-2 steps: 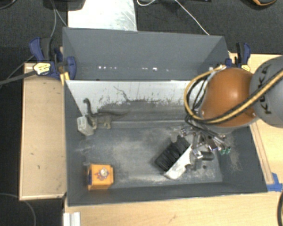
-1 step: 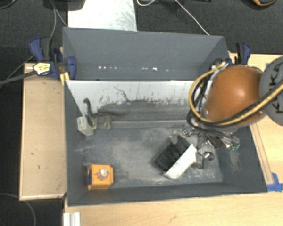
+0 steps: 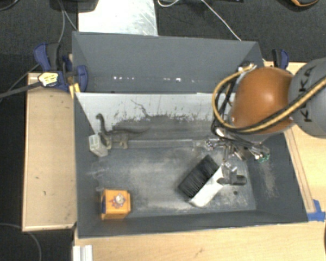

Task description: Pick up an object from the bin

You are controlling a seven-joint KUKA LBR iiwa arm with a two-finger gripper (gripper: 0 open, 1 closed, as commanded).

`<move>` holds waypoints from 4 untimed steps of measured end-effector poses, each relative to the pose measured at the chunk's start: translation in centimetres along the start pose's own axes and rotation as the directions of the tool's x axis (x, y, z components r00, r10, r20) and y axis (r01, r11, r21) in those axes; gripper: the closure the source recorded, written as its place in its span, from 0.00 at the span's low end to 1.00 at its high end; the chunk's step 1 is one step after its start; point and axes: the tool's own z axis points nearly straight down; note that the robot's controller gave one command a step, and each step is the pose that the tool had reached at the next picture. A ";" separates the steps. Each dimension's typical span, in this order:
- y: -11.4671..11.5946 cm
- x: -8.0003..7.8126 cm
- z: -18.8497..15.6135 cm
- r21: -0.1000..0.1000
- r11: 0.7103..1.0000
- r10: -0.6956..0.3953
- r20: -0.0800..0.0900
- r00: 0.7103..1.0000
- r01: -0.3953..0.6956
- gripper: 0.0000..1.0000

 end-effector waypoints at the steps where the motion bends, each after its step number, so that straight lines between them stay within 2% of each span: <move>1: -0.1 2.3 6.2 0.003 0.936 -0.352 0.003 0.936 0.352 0.00; 2: 0.6 -0.9 6.0 0.003 0.953 -0.302 0.005 0.953 0.302 1.00; 4: 0.6 -0.9 5.8 0.002 0.954 -0.301 0.005 0.954 0.301 1.00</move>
Offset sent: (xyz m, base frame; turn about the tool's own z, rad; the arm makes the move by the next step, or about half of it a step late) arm 0.0029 0.0092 -0.0621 -0.3085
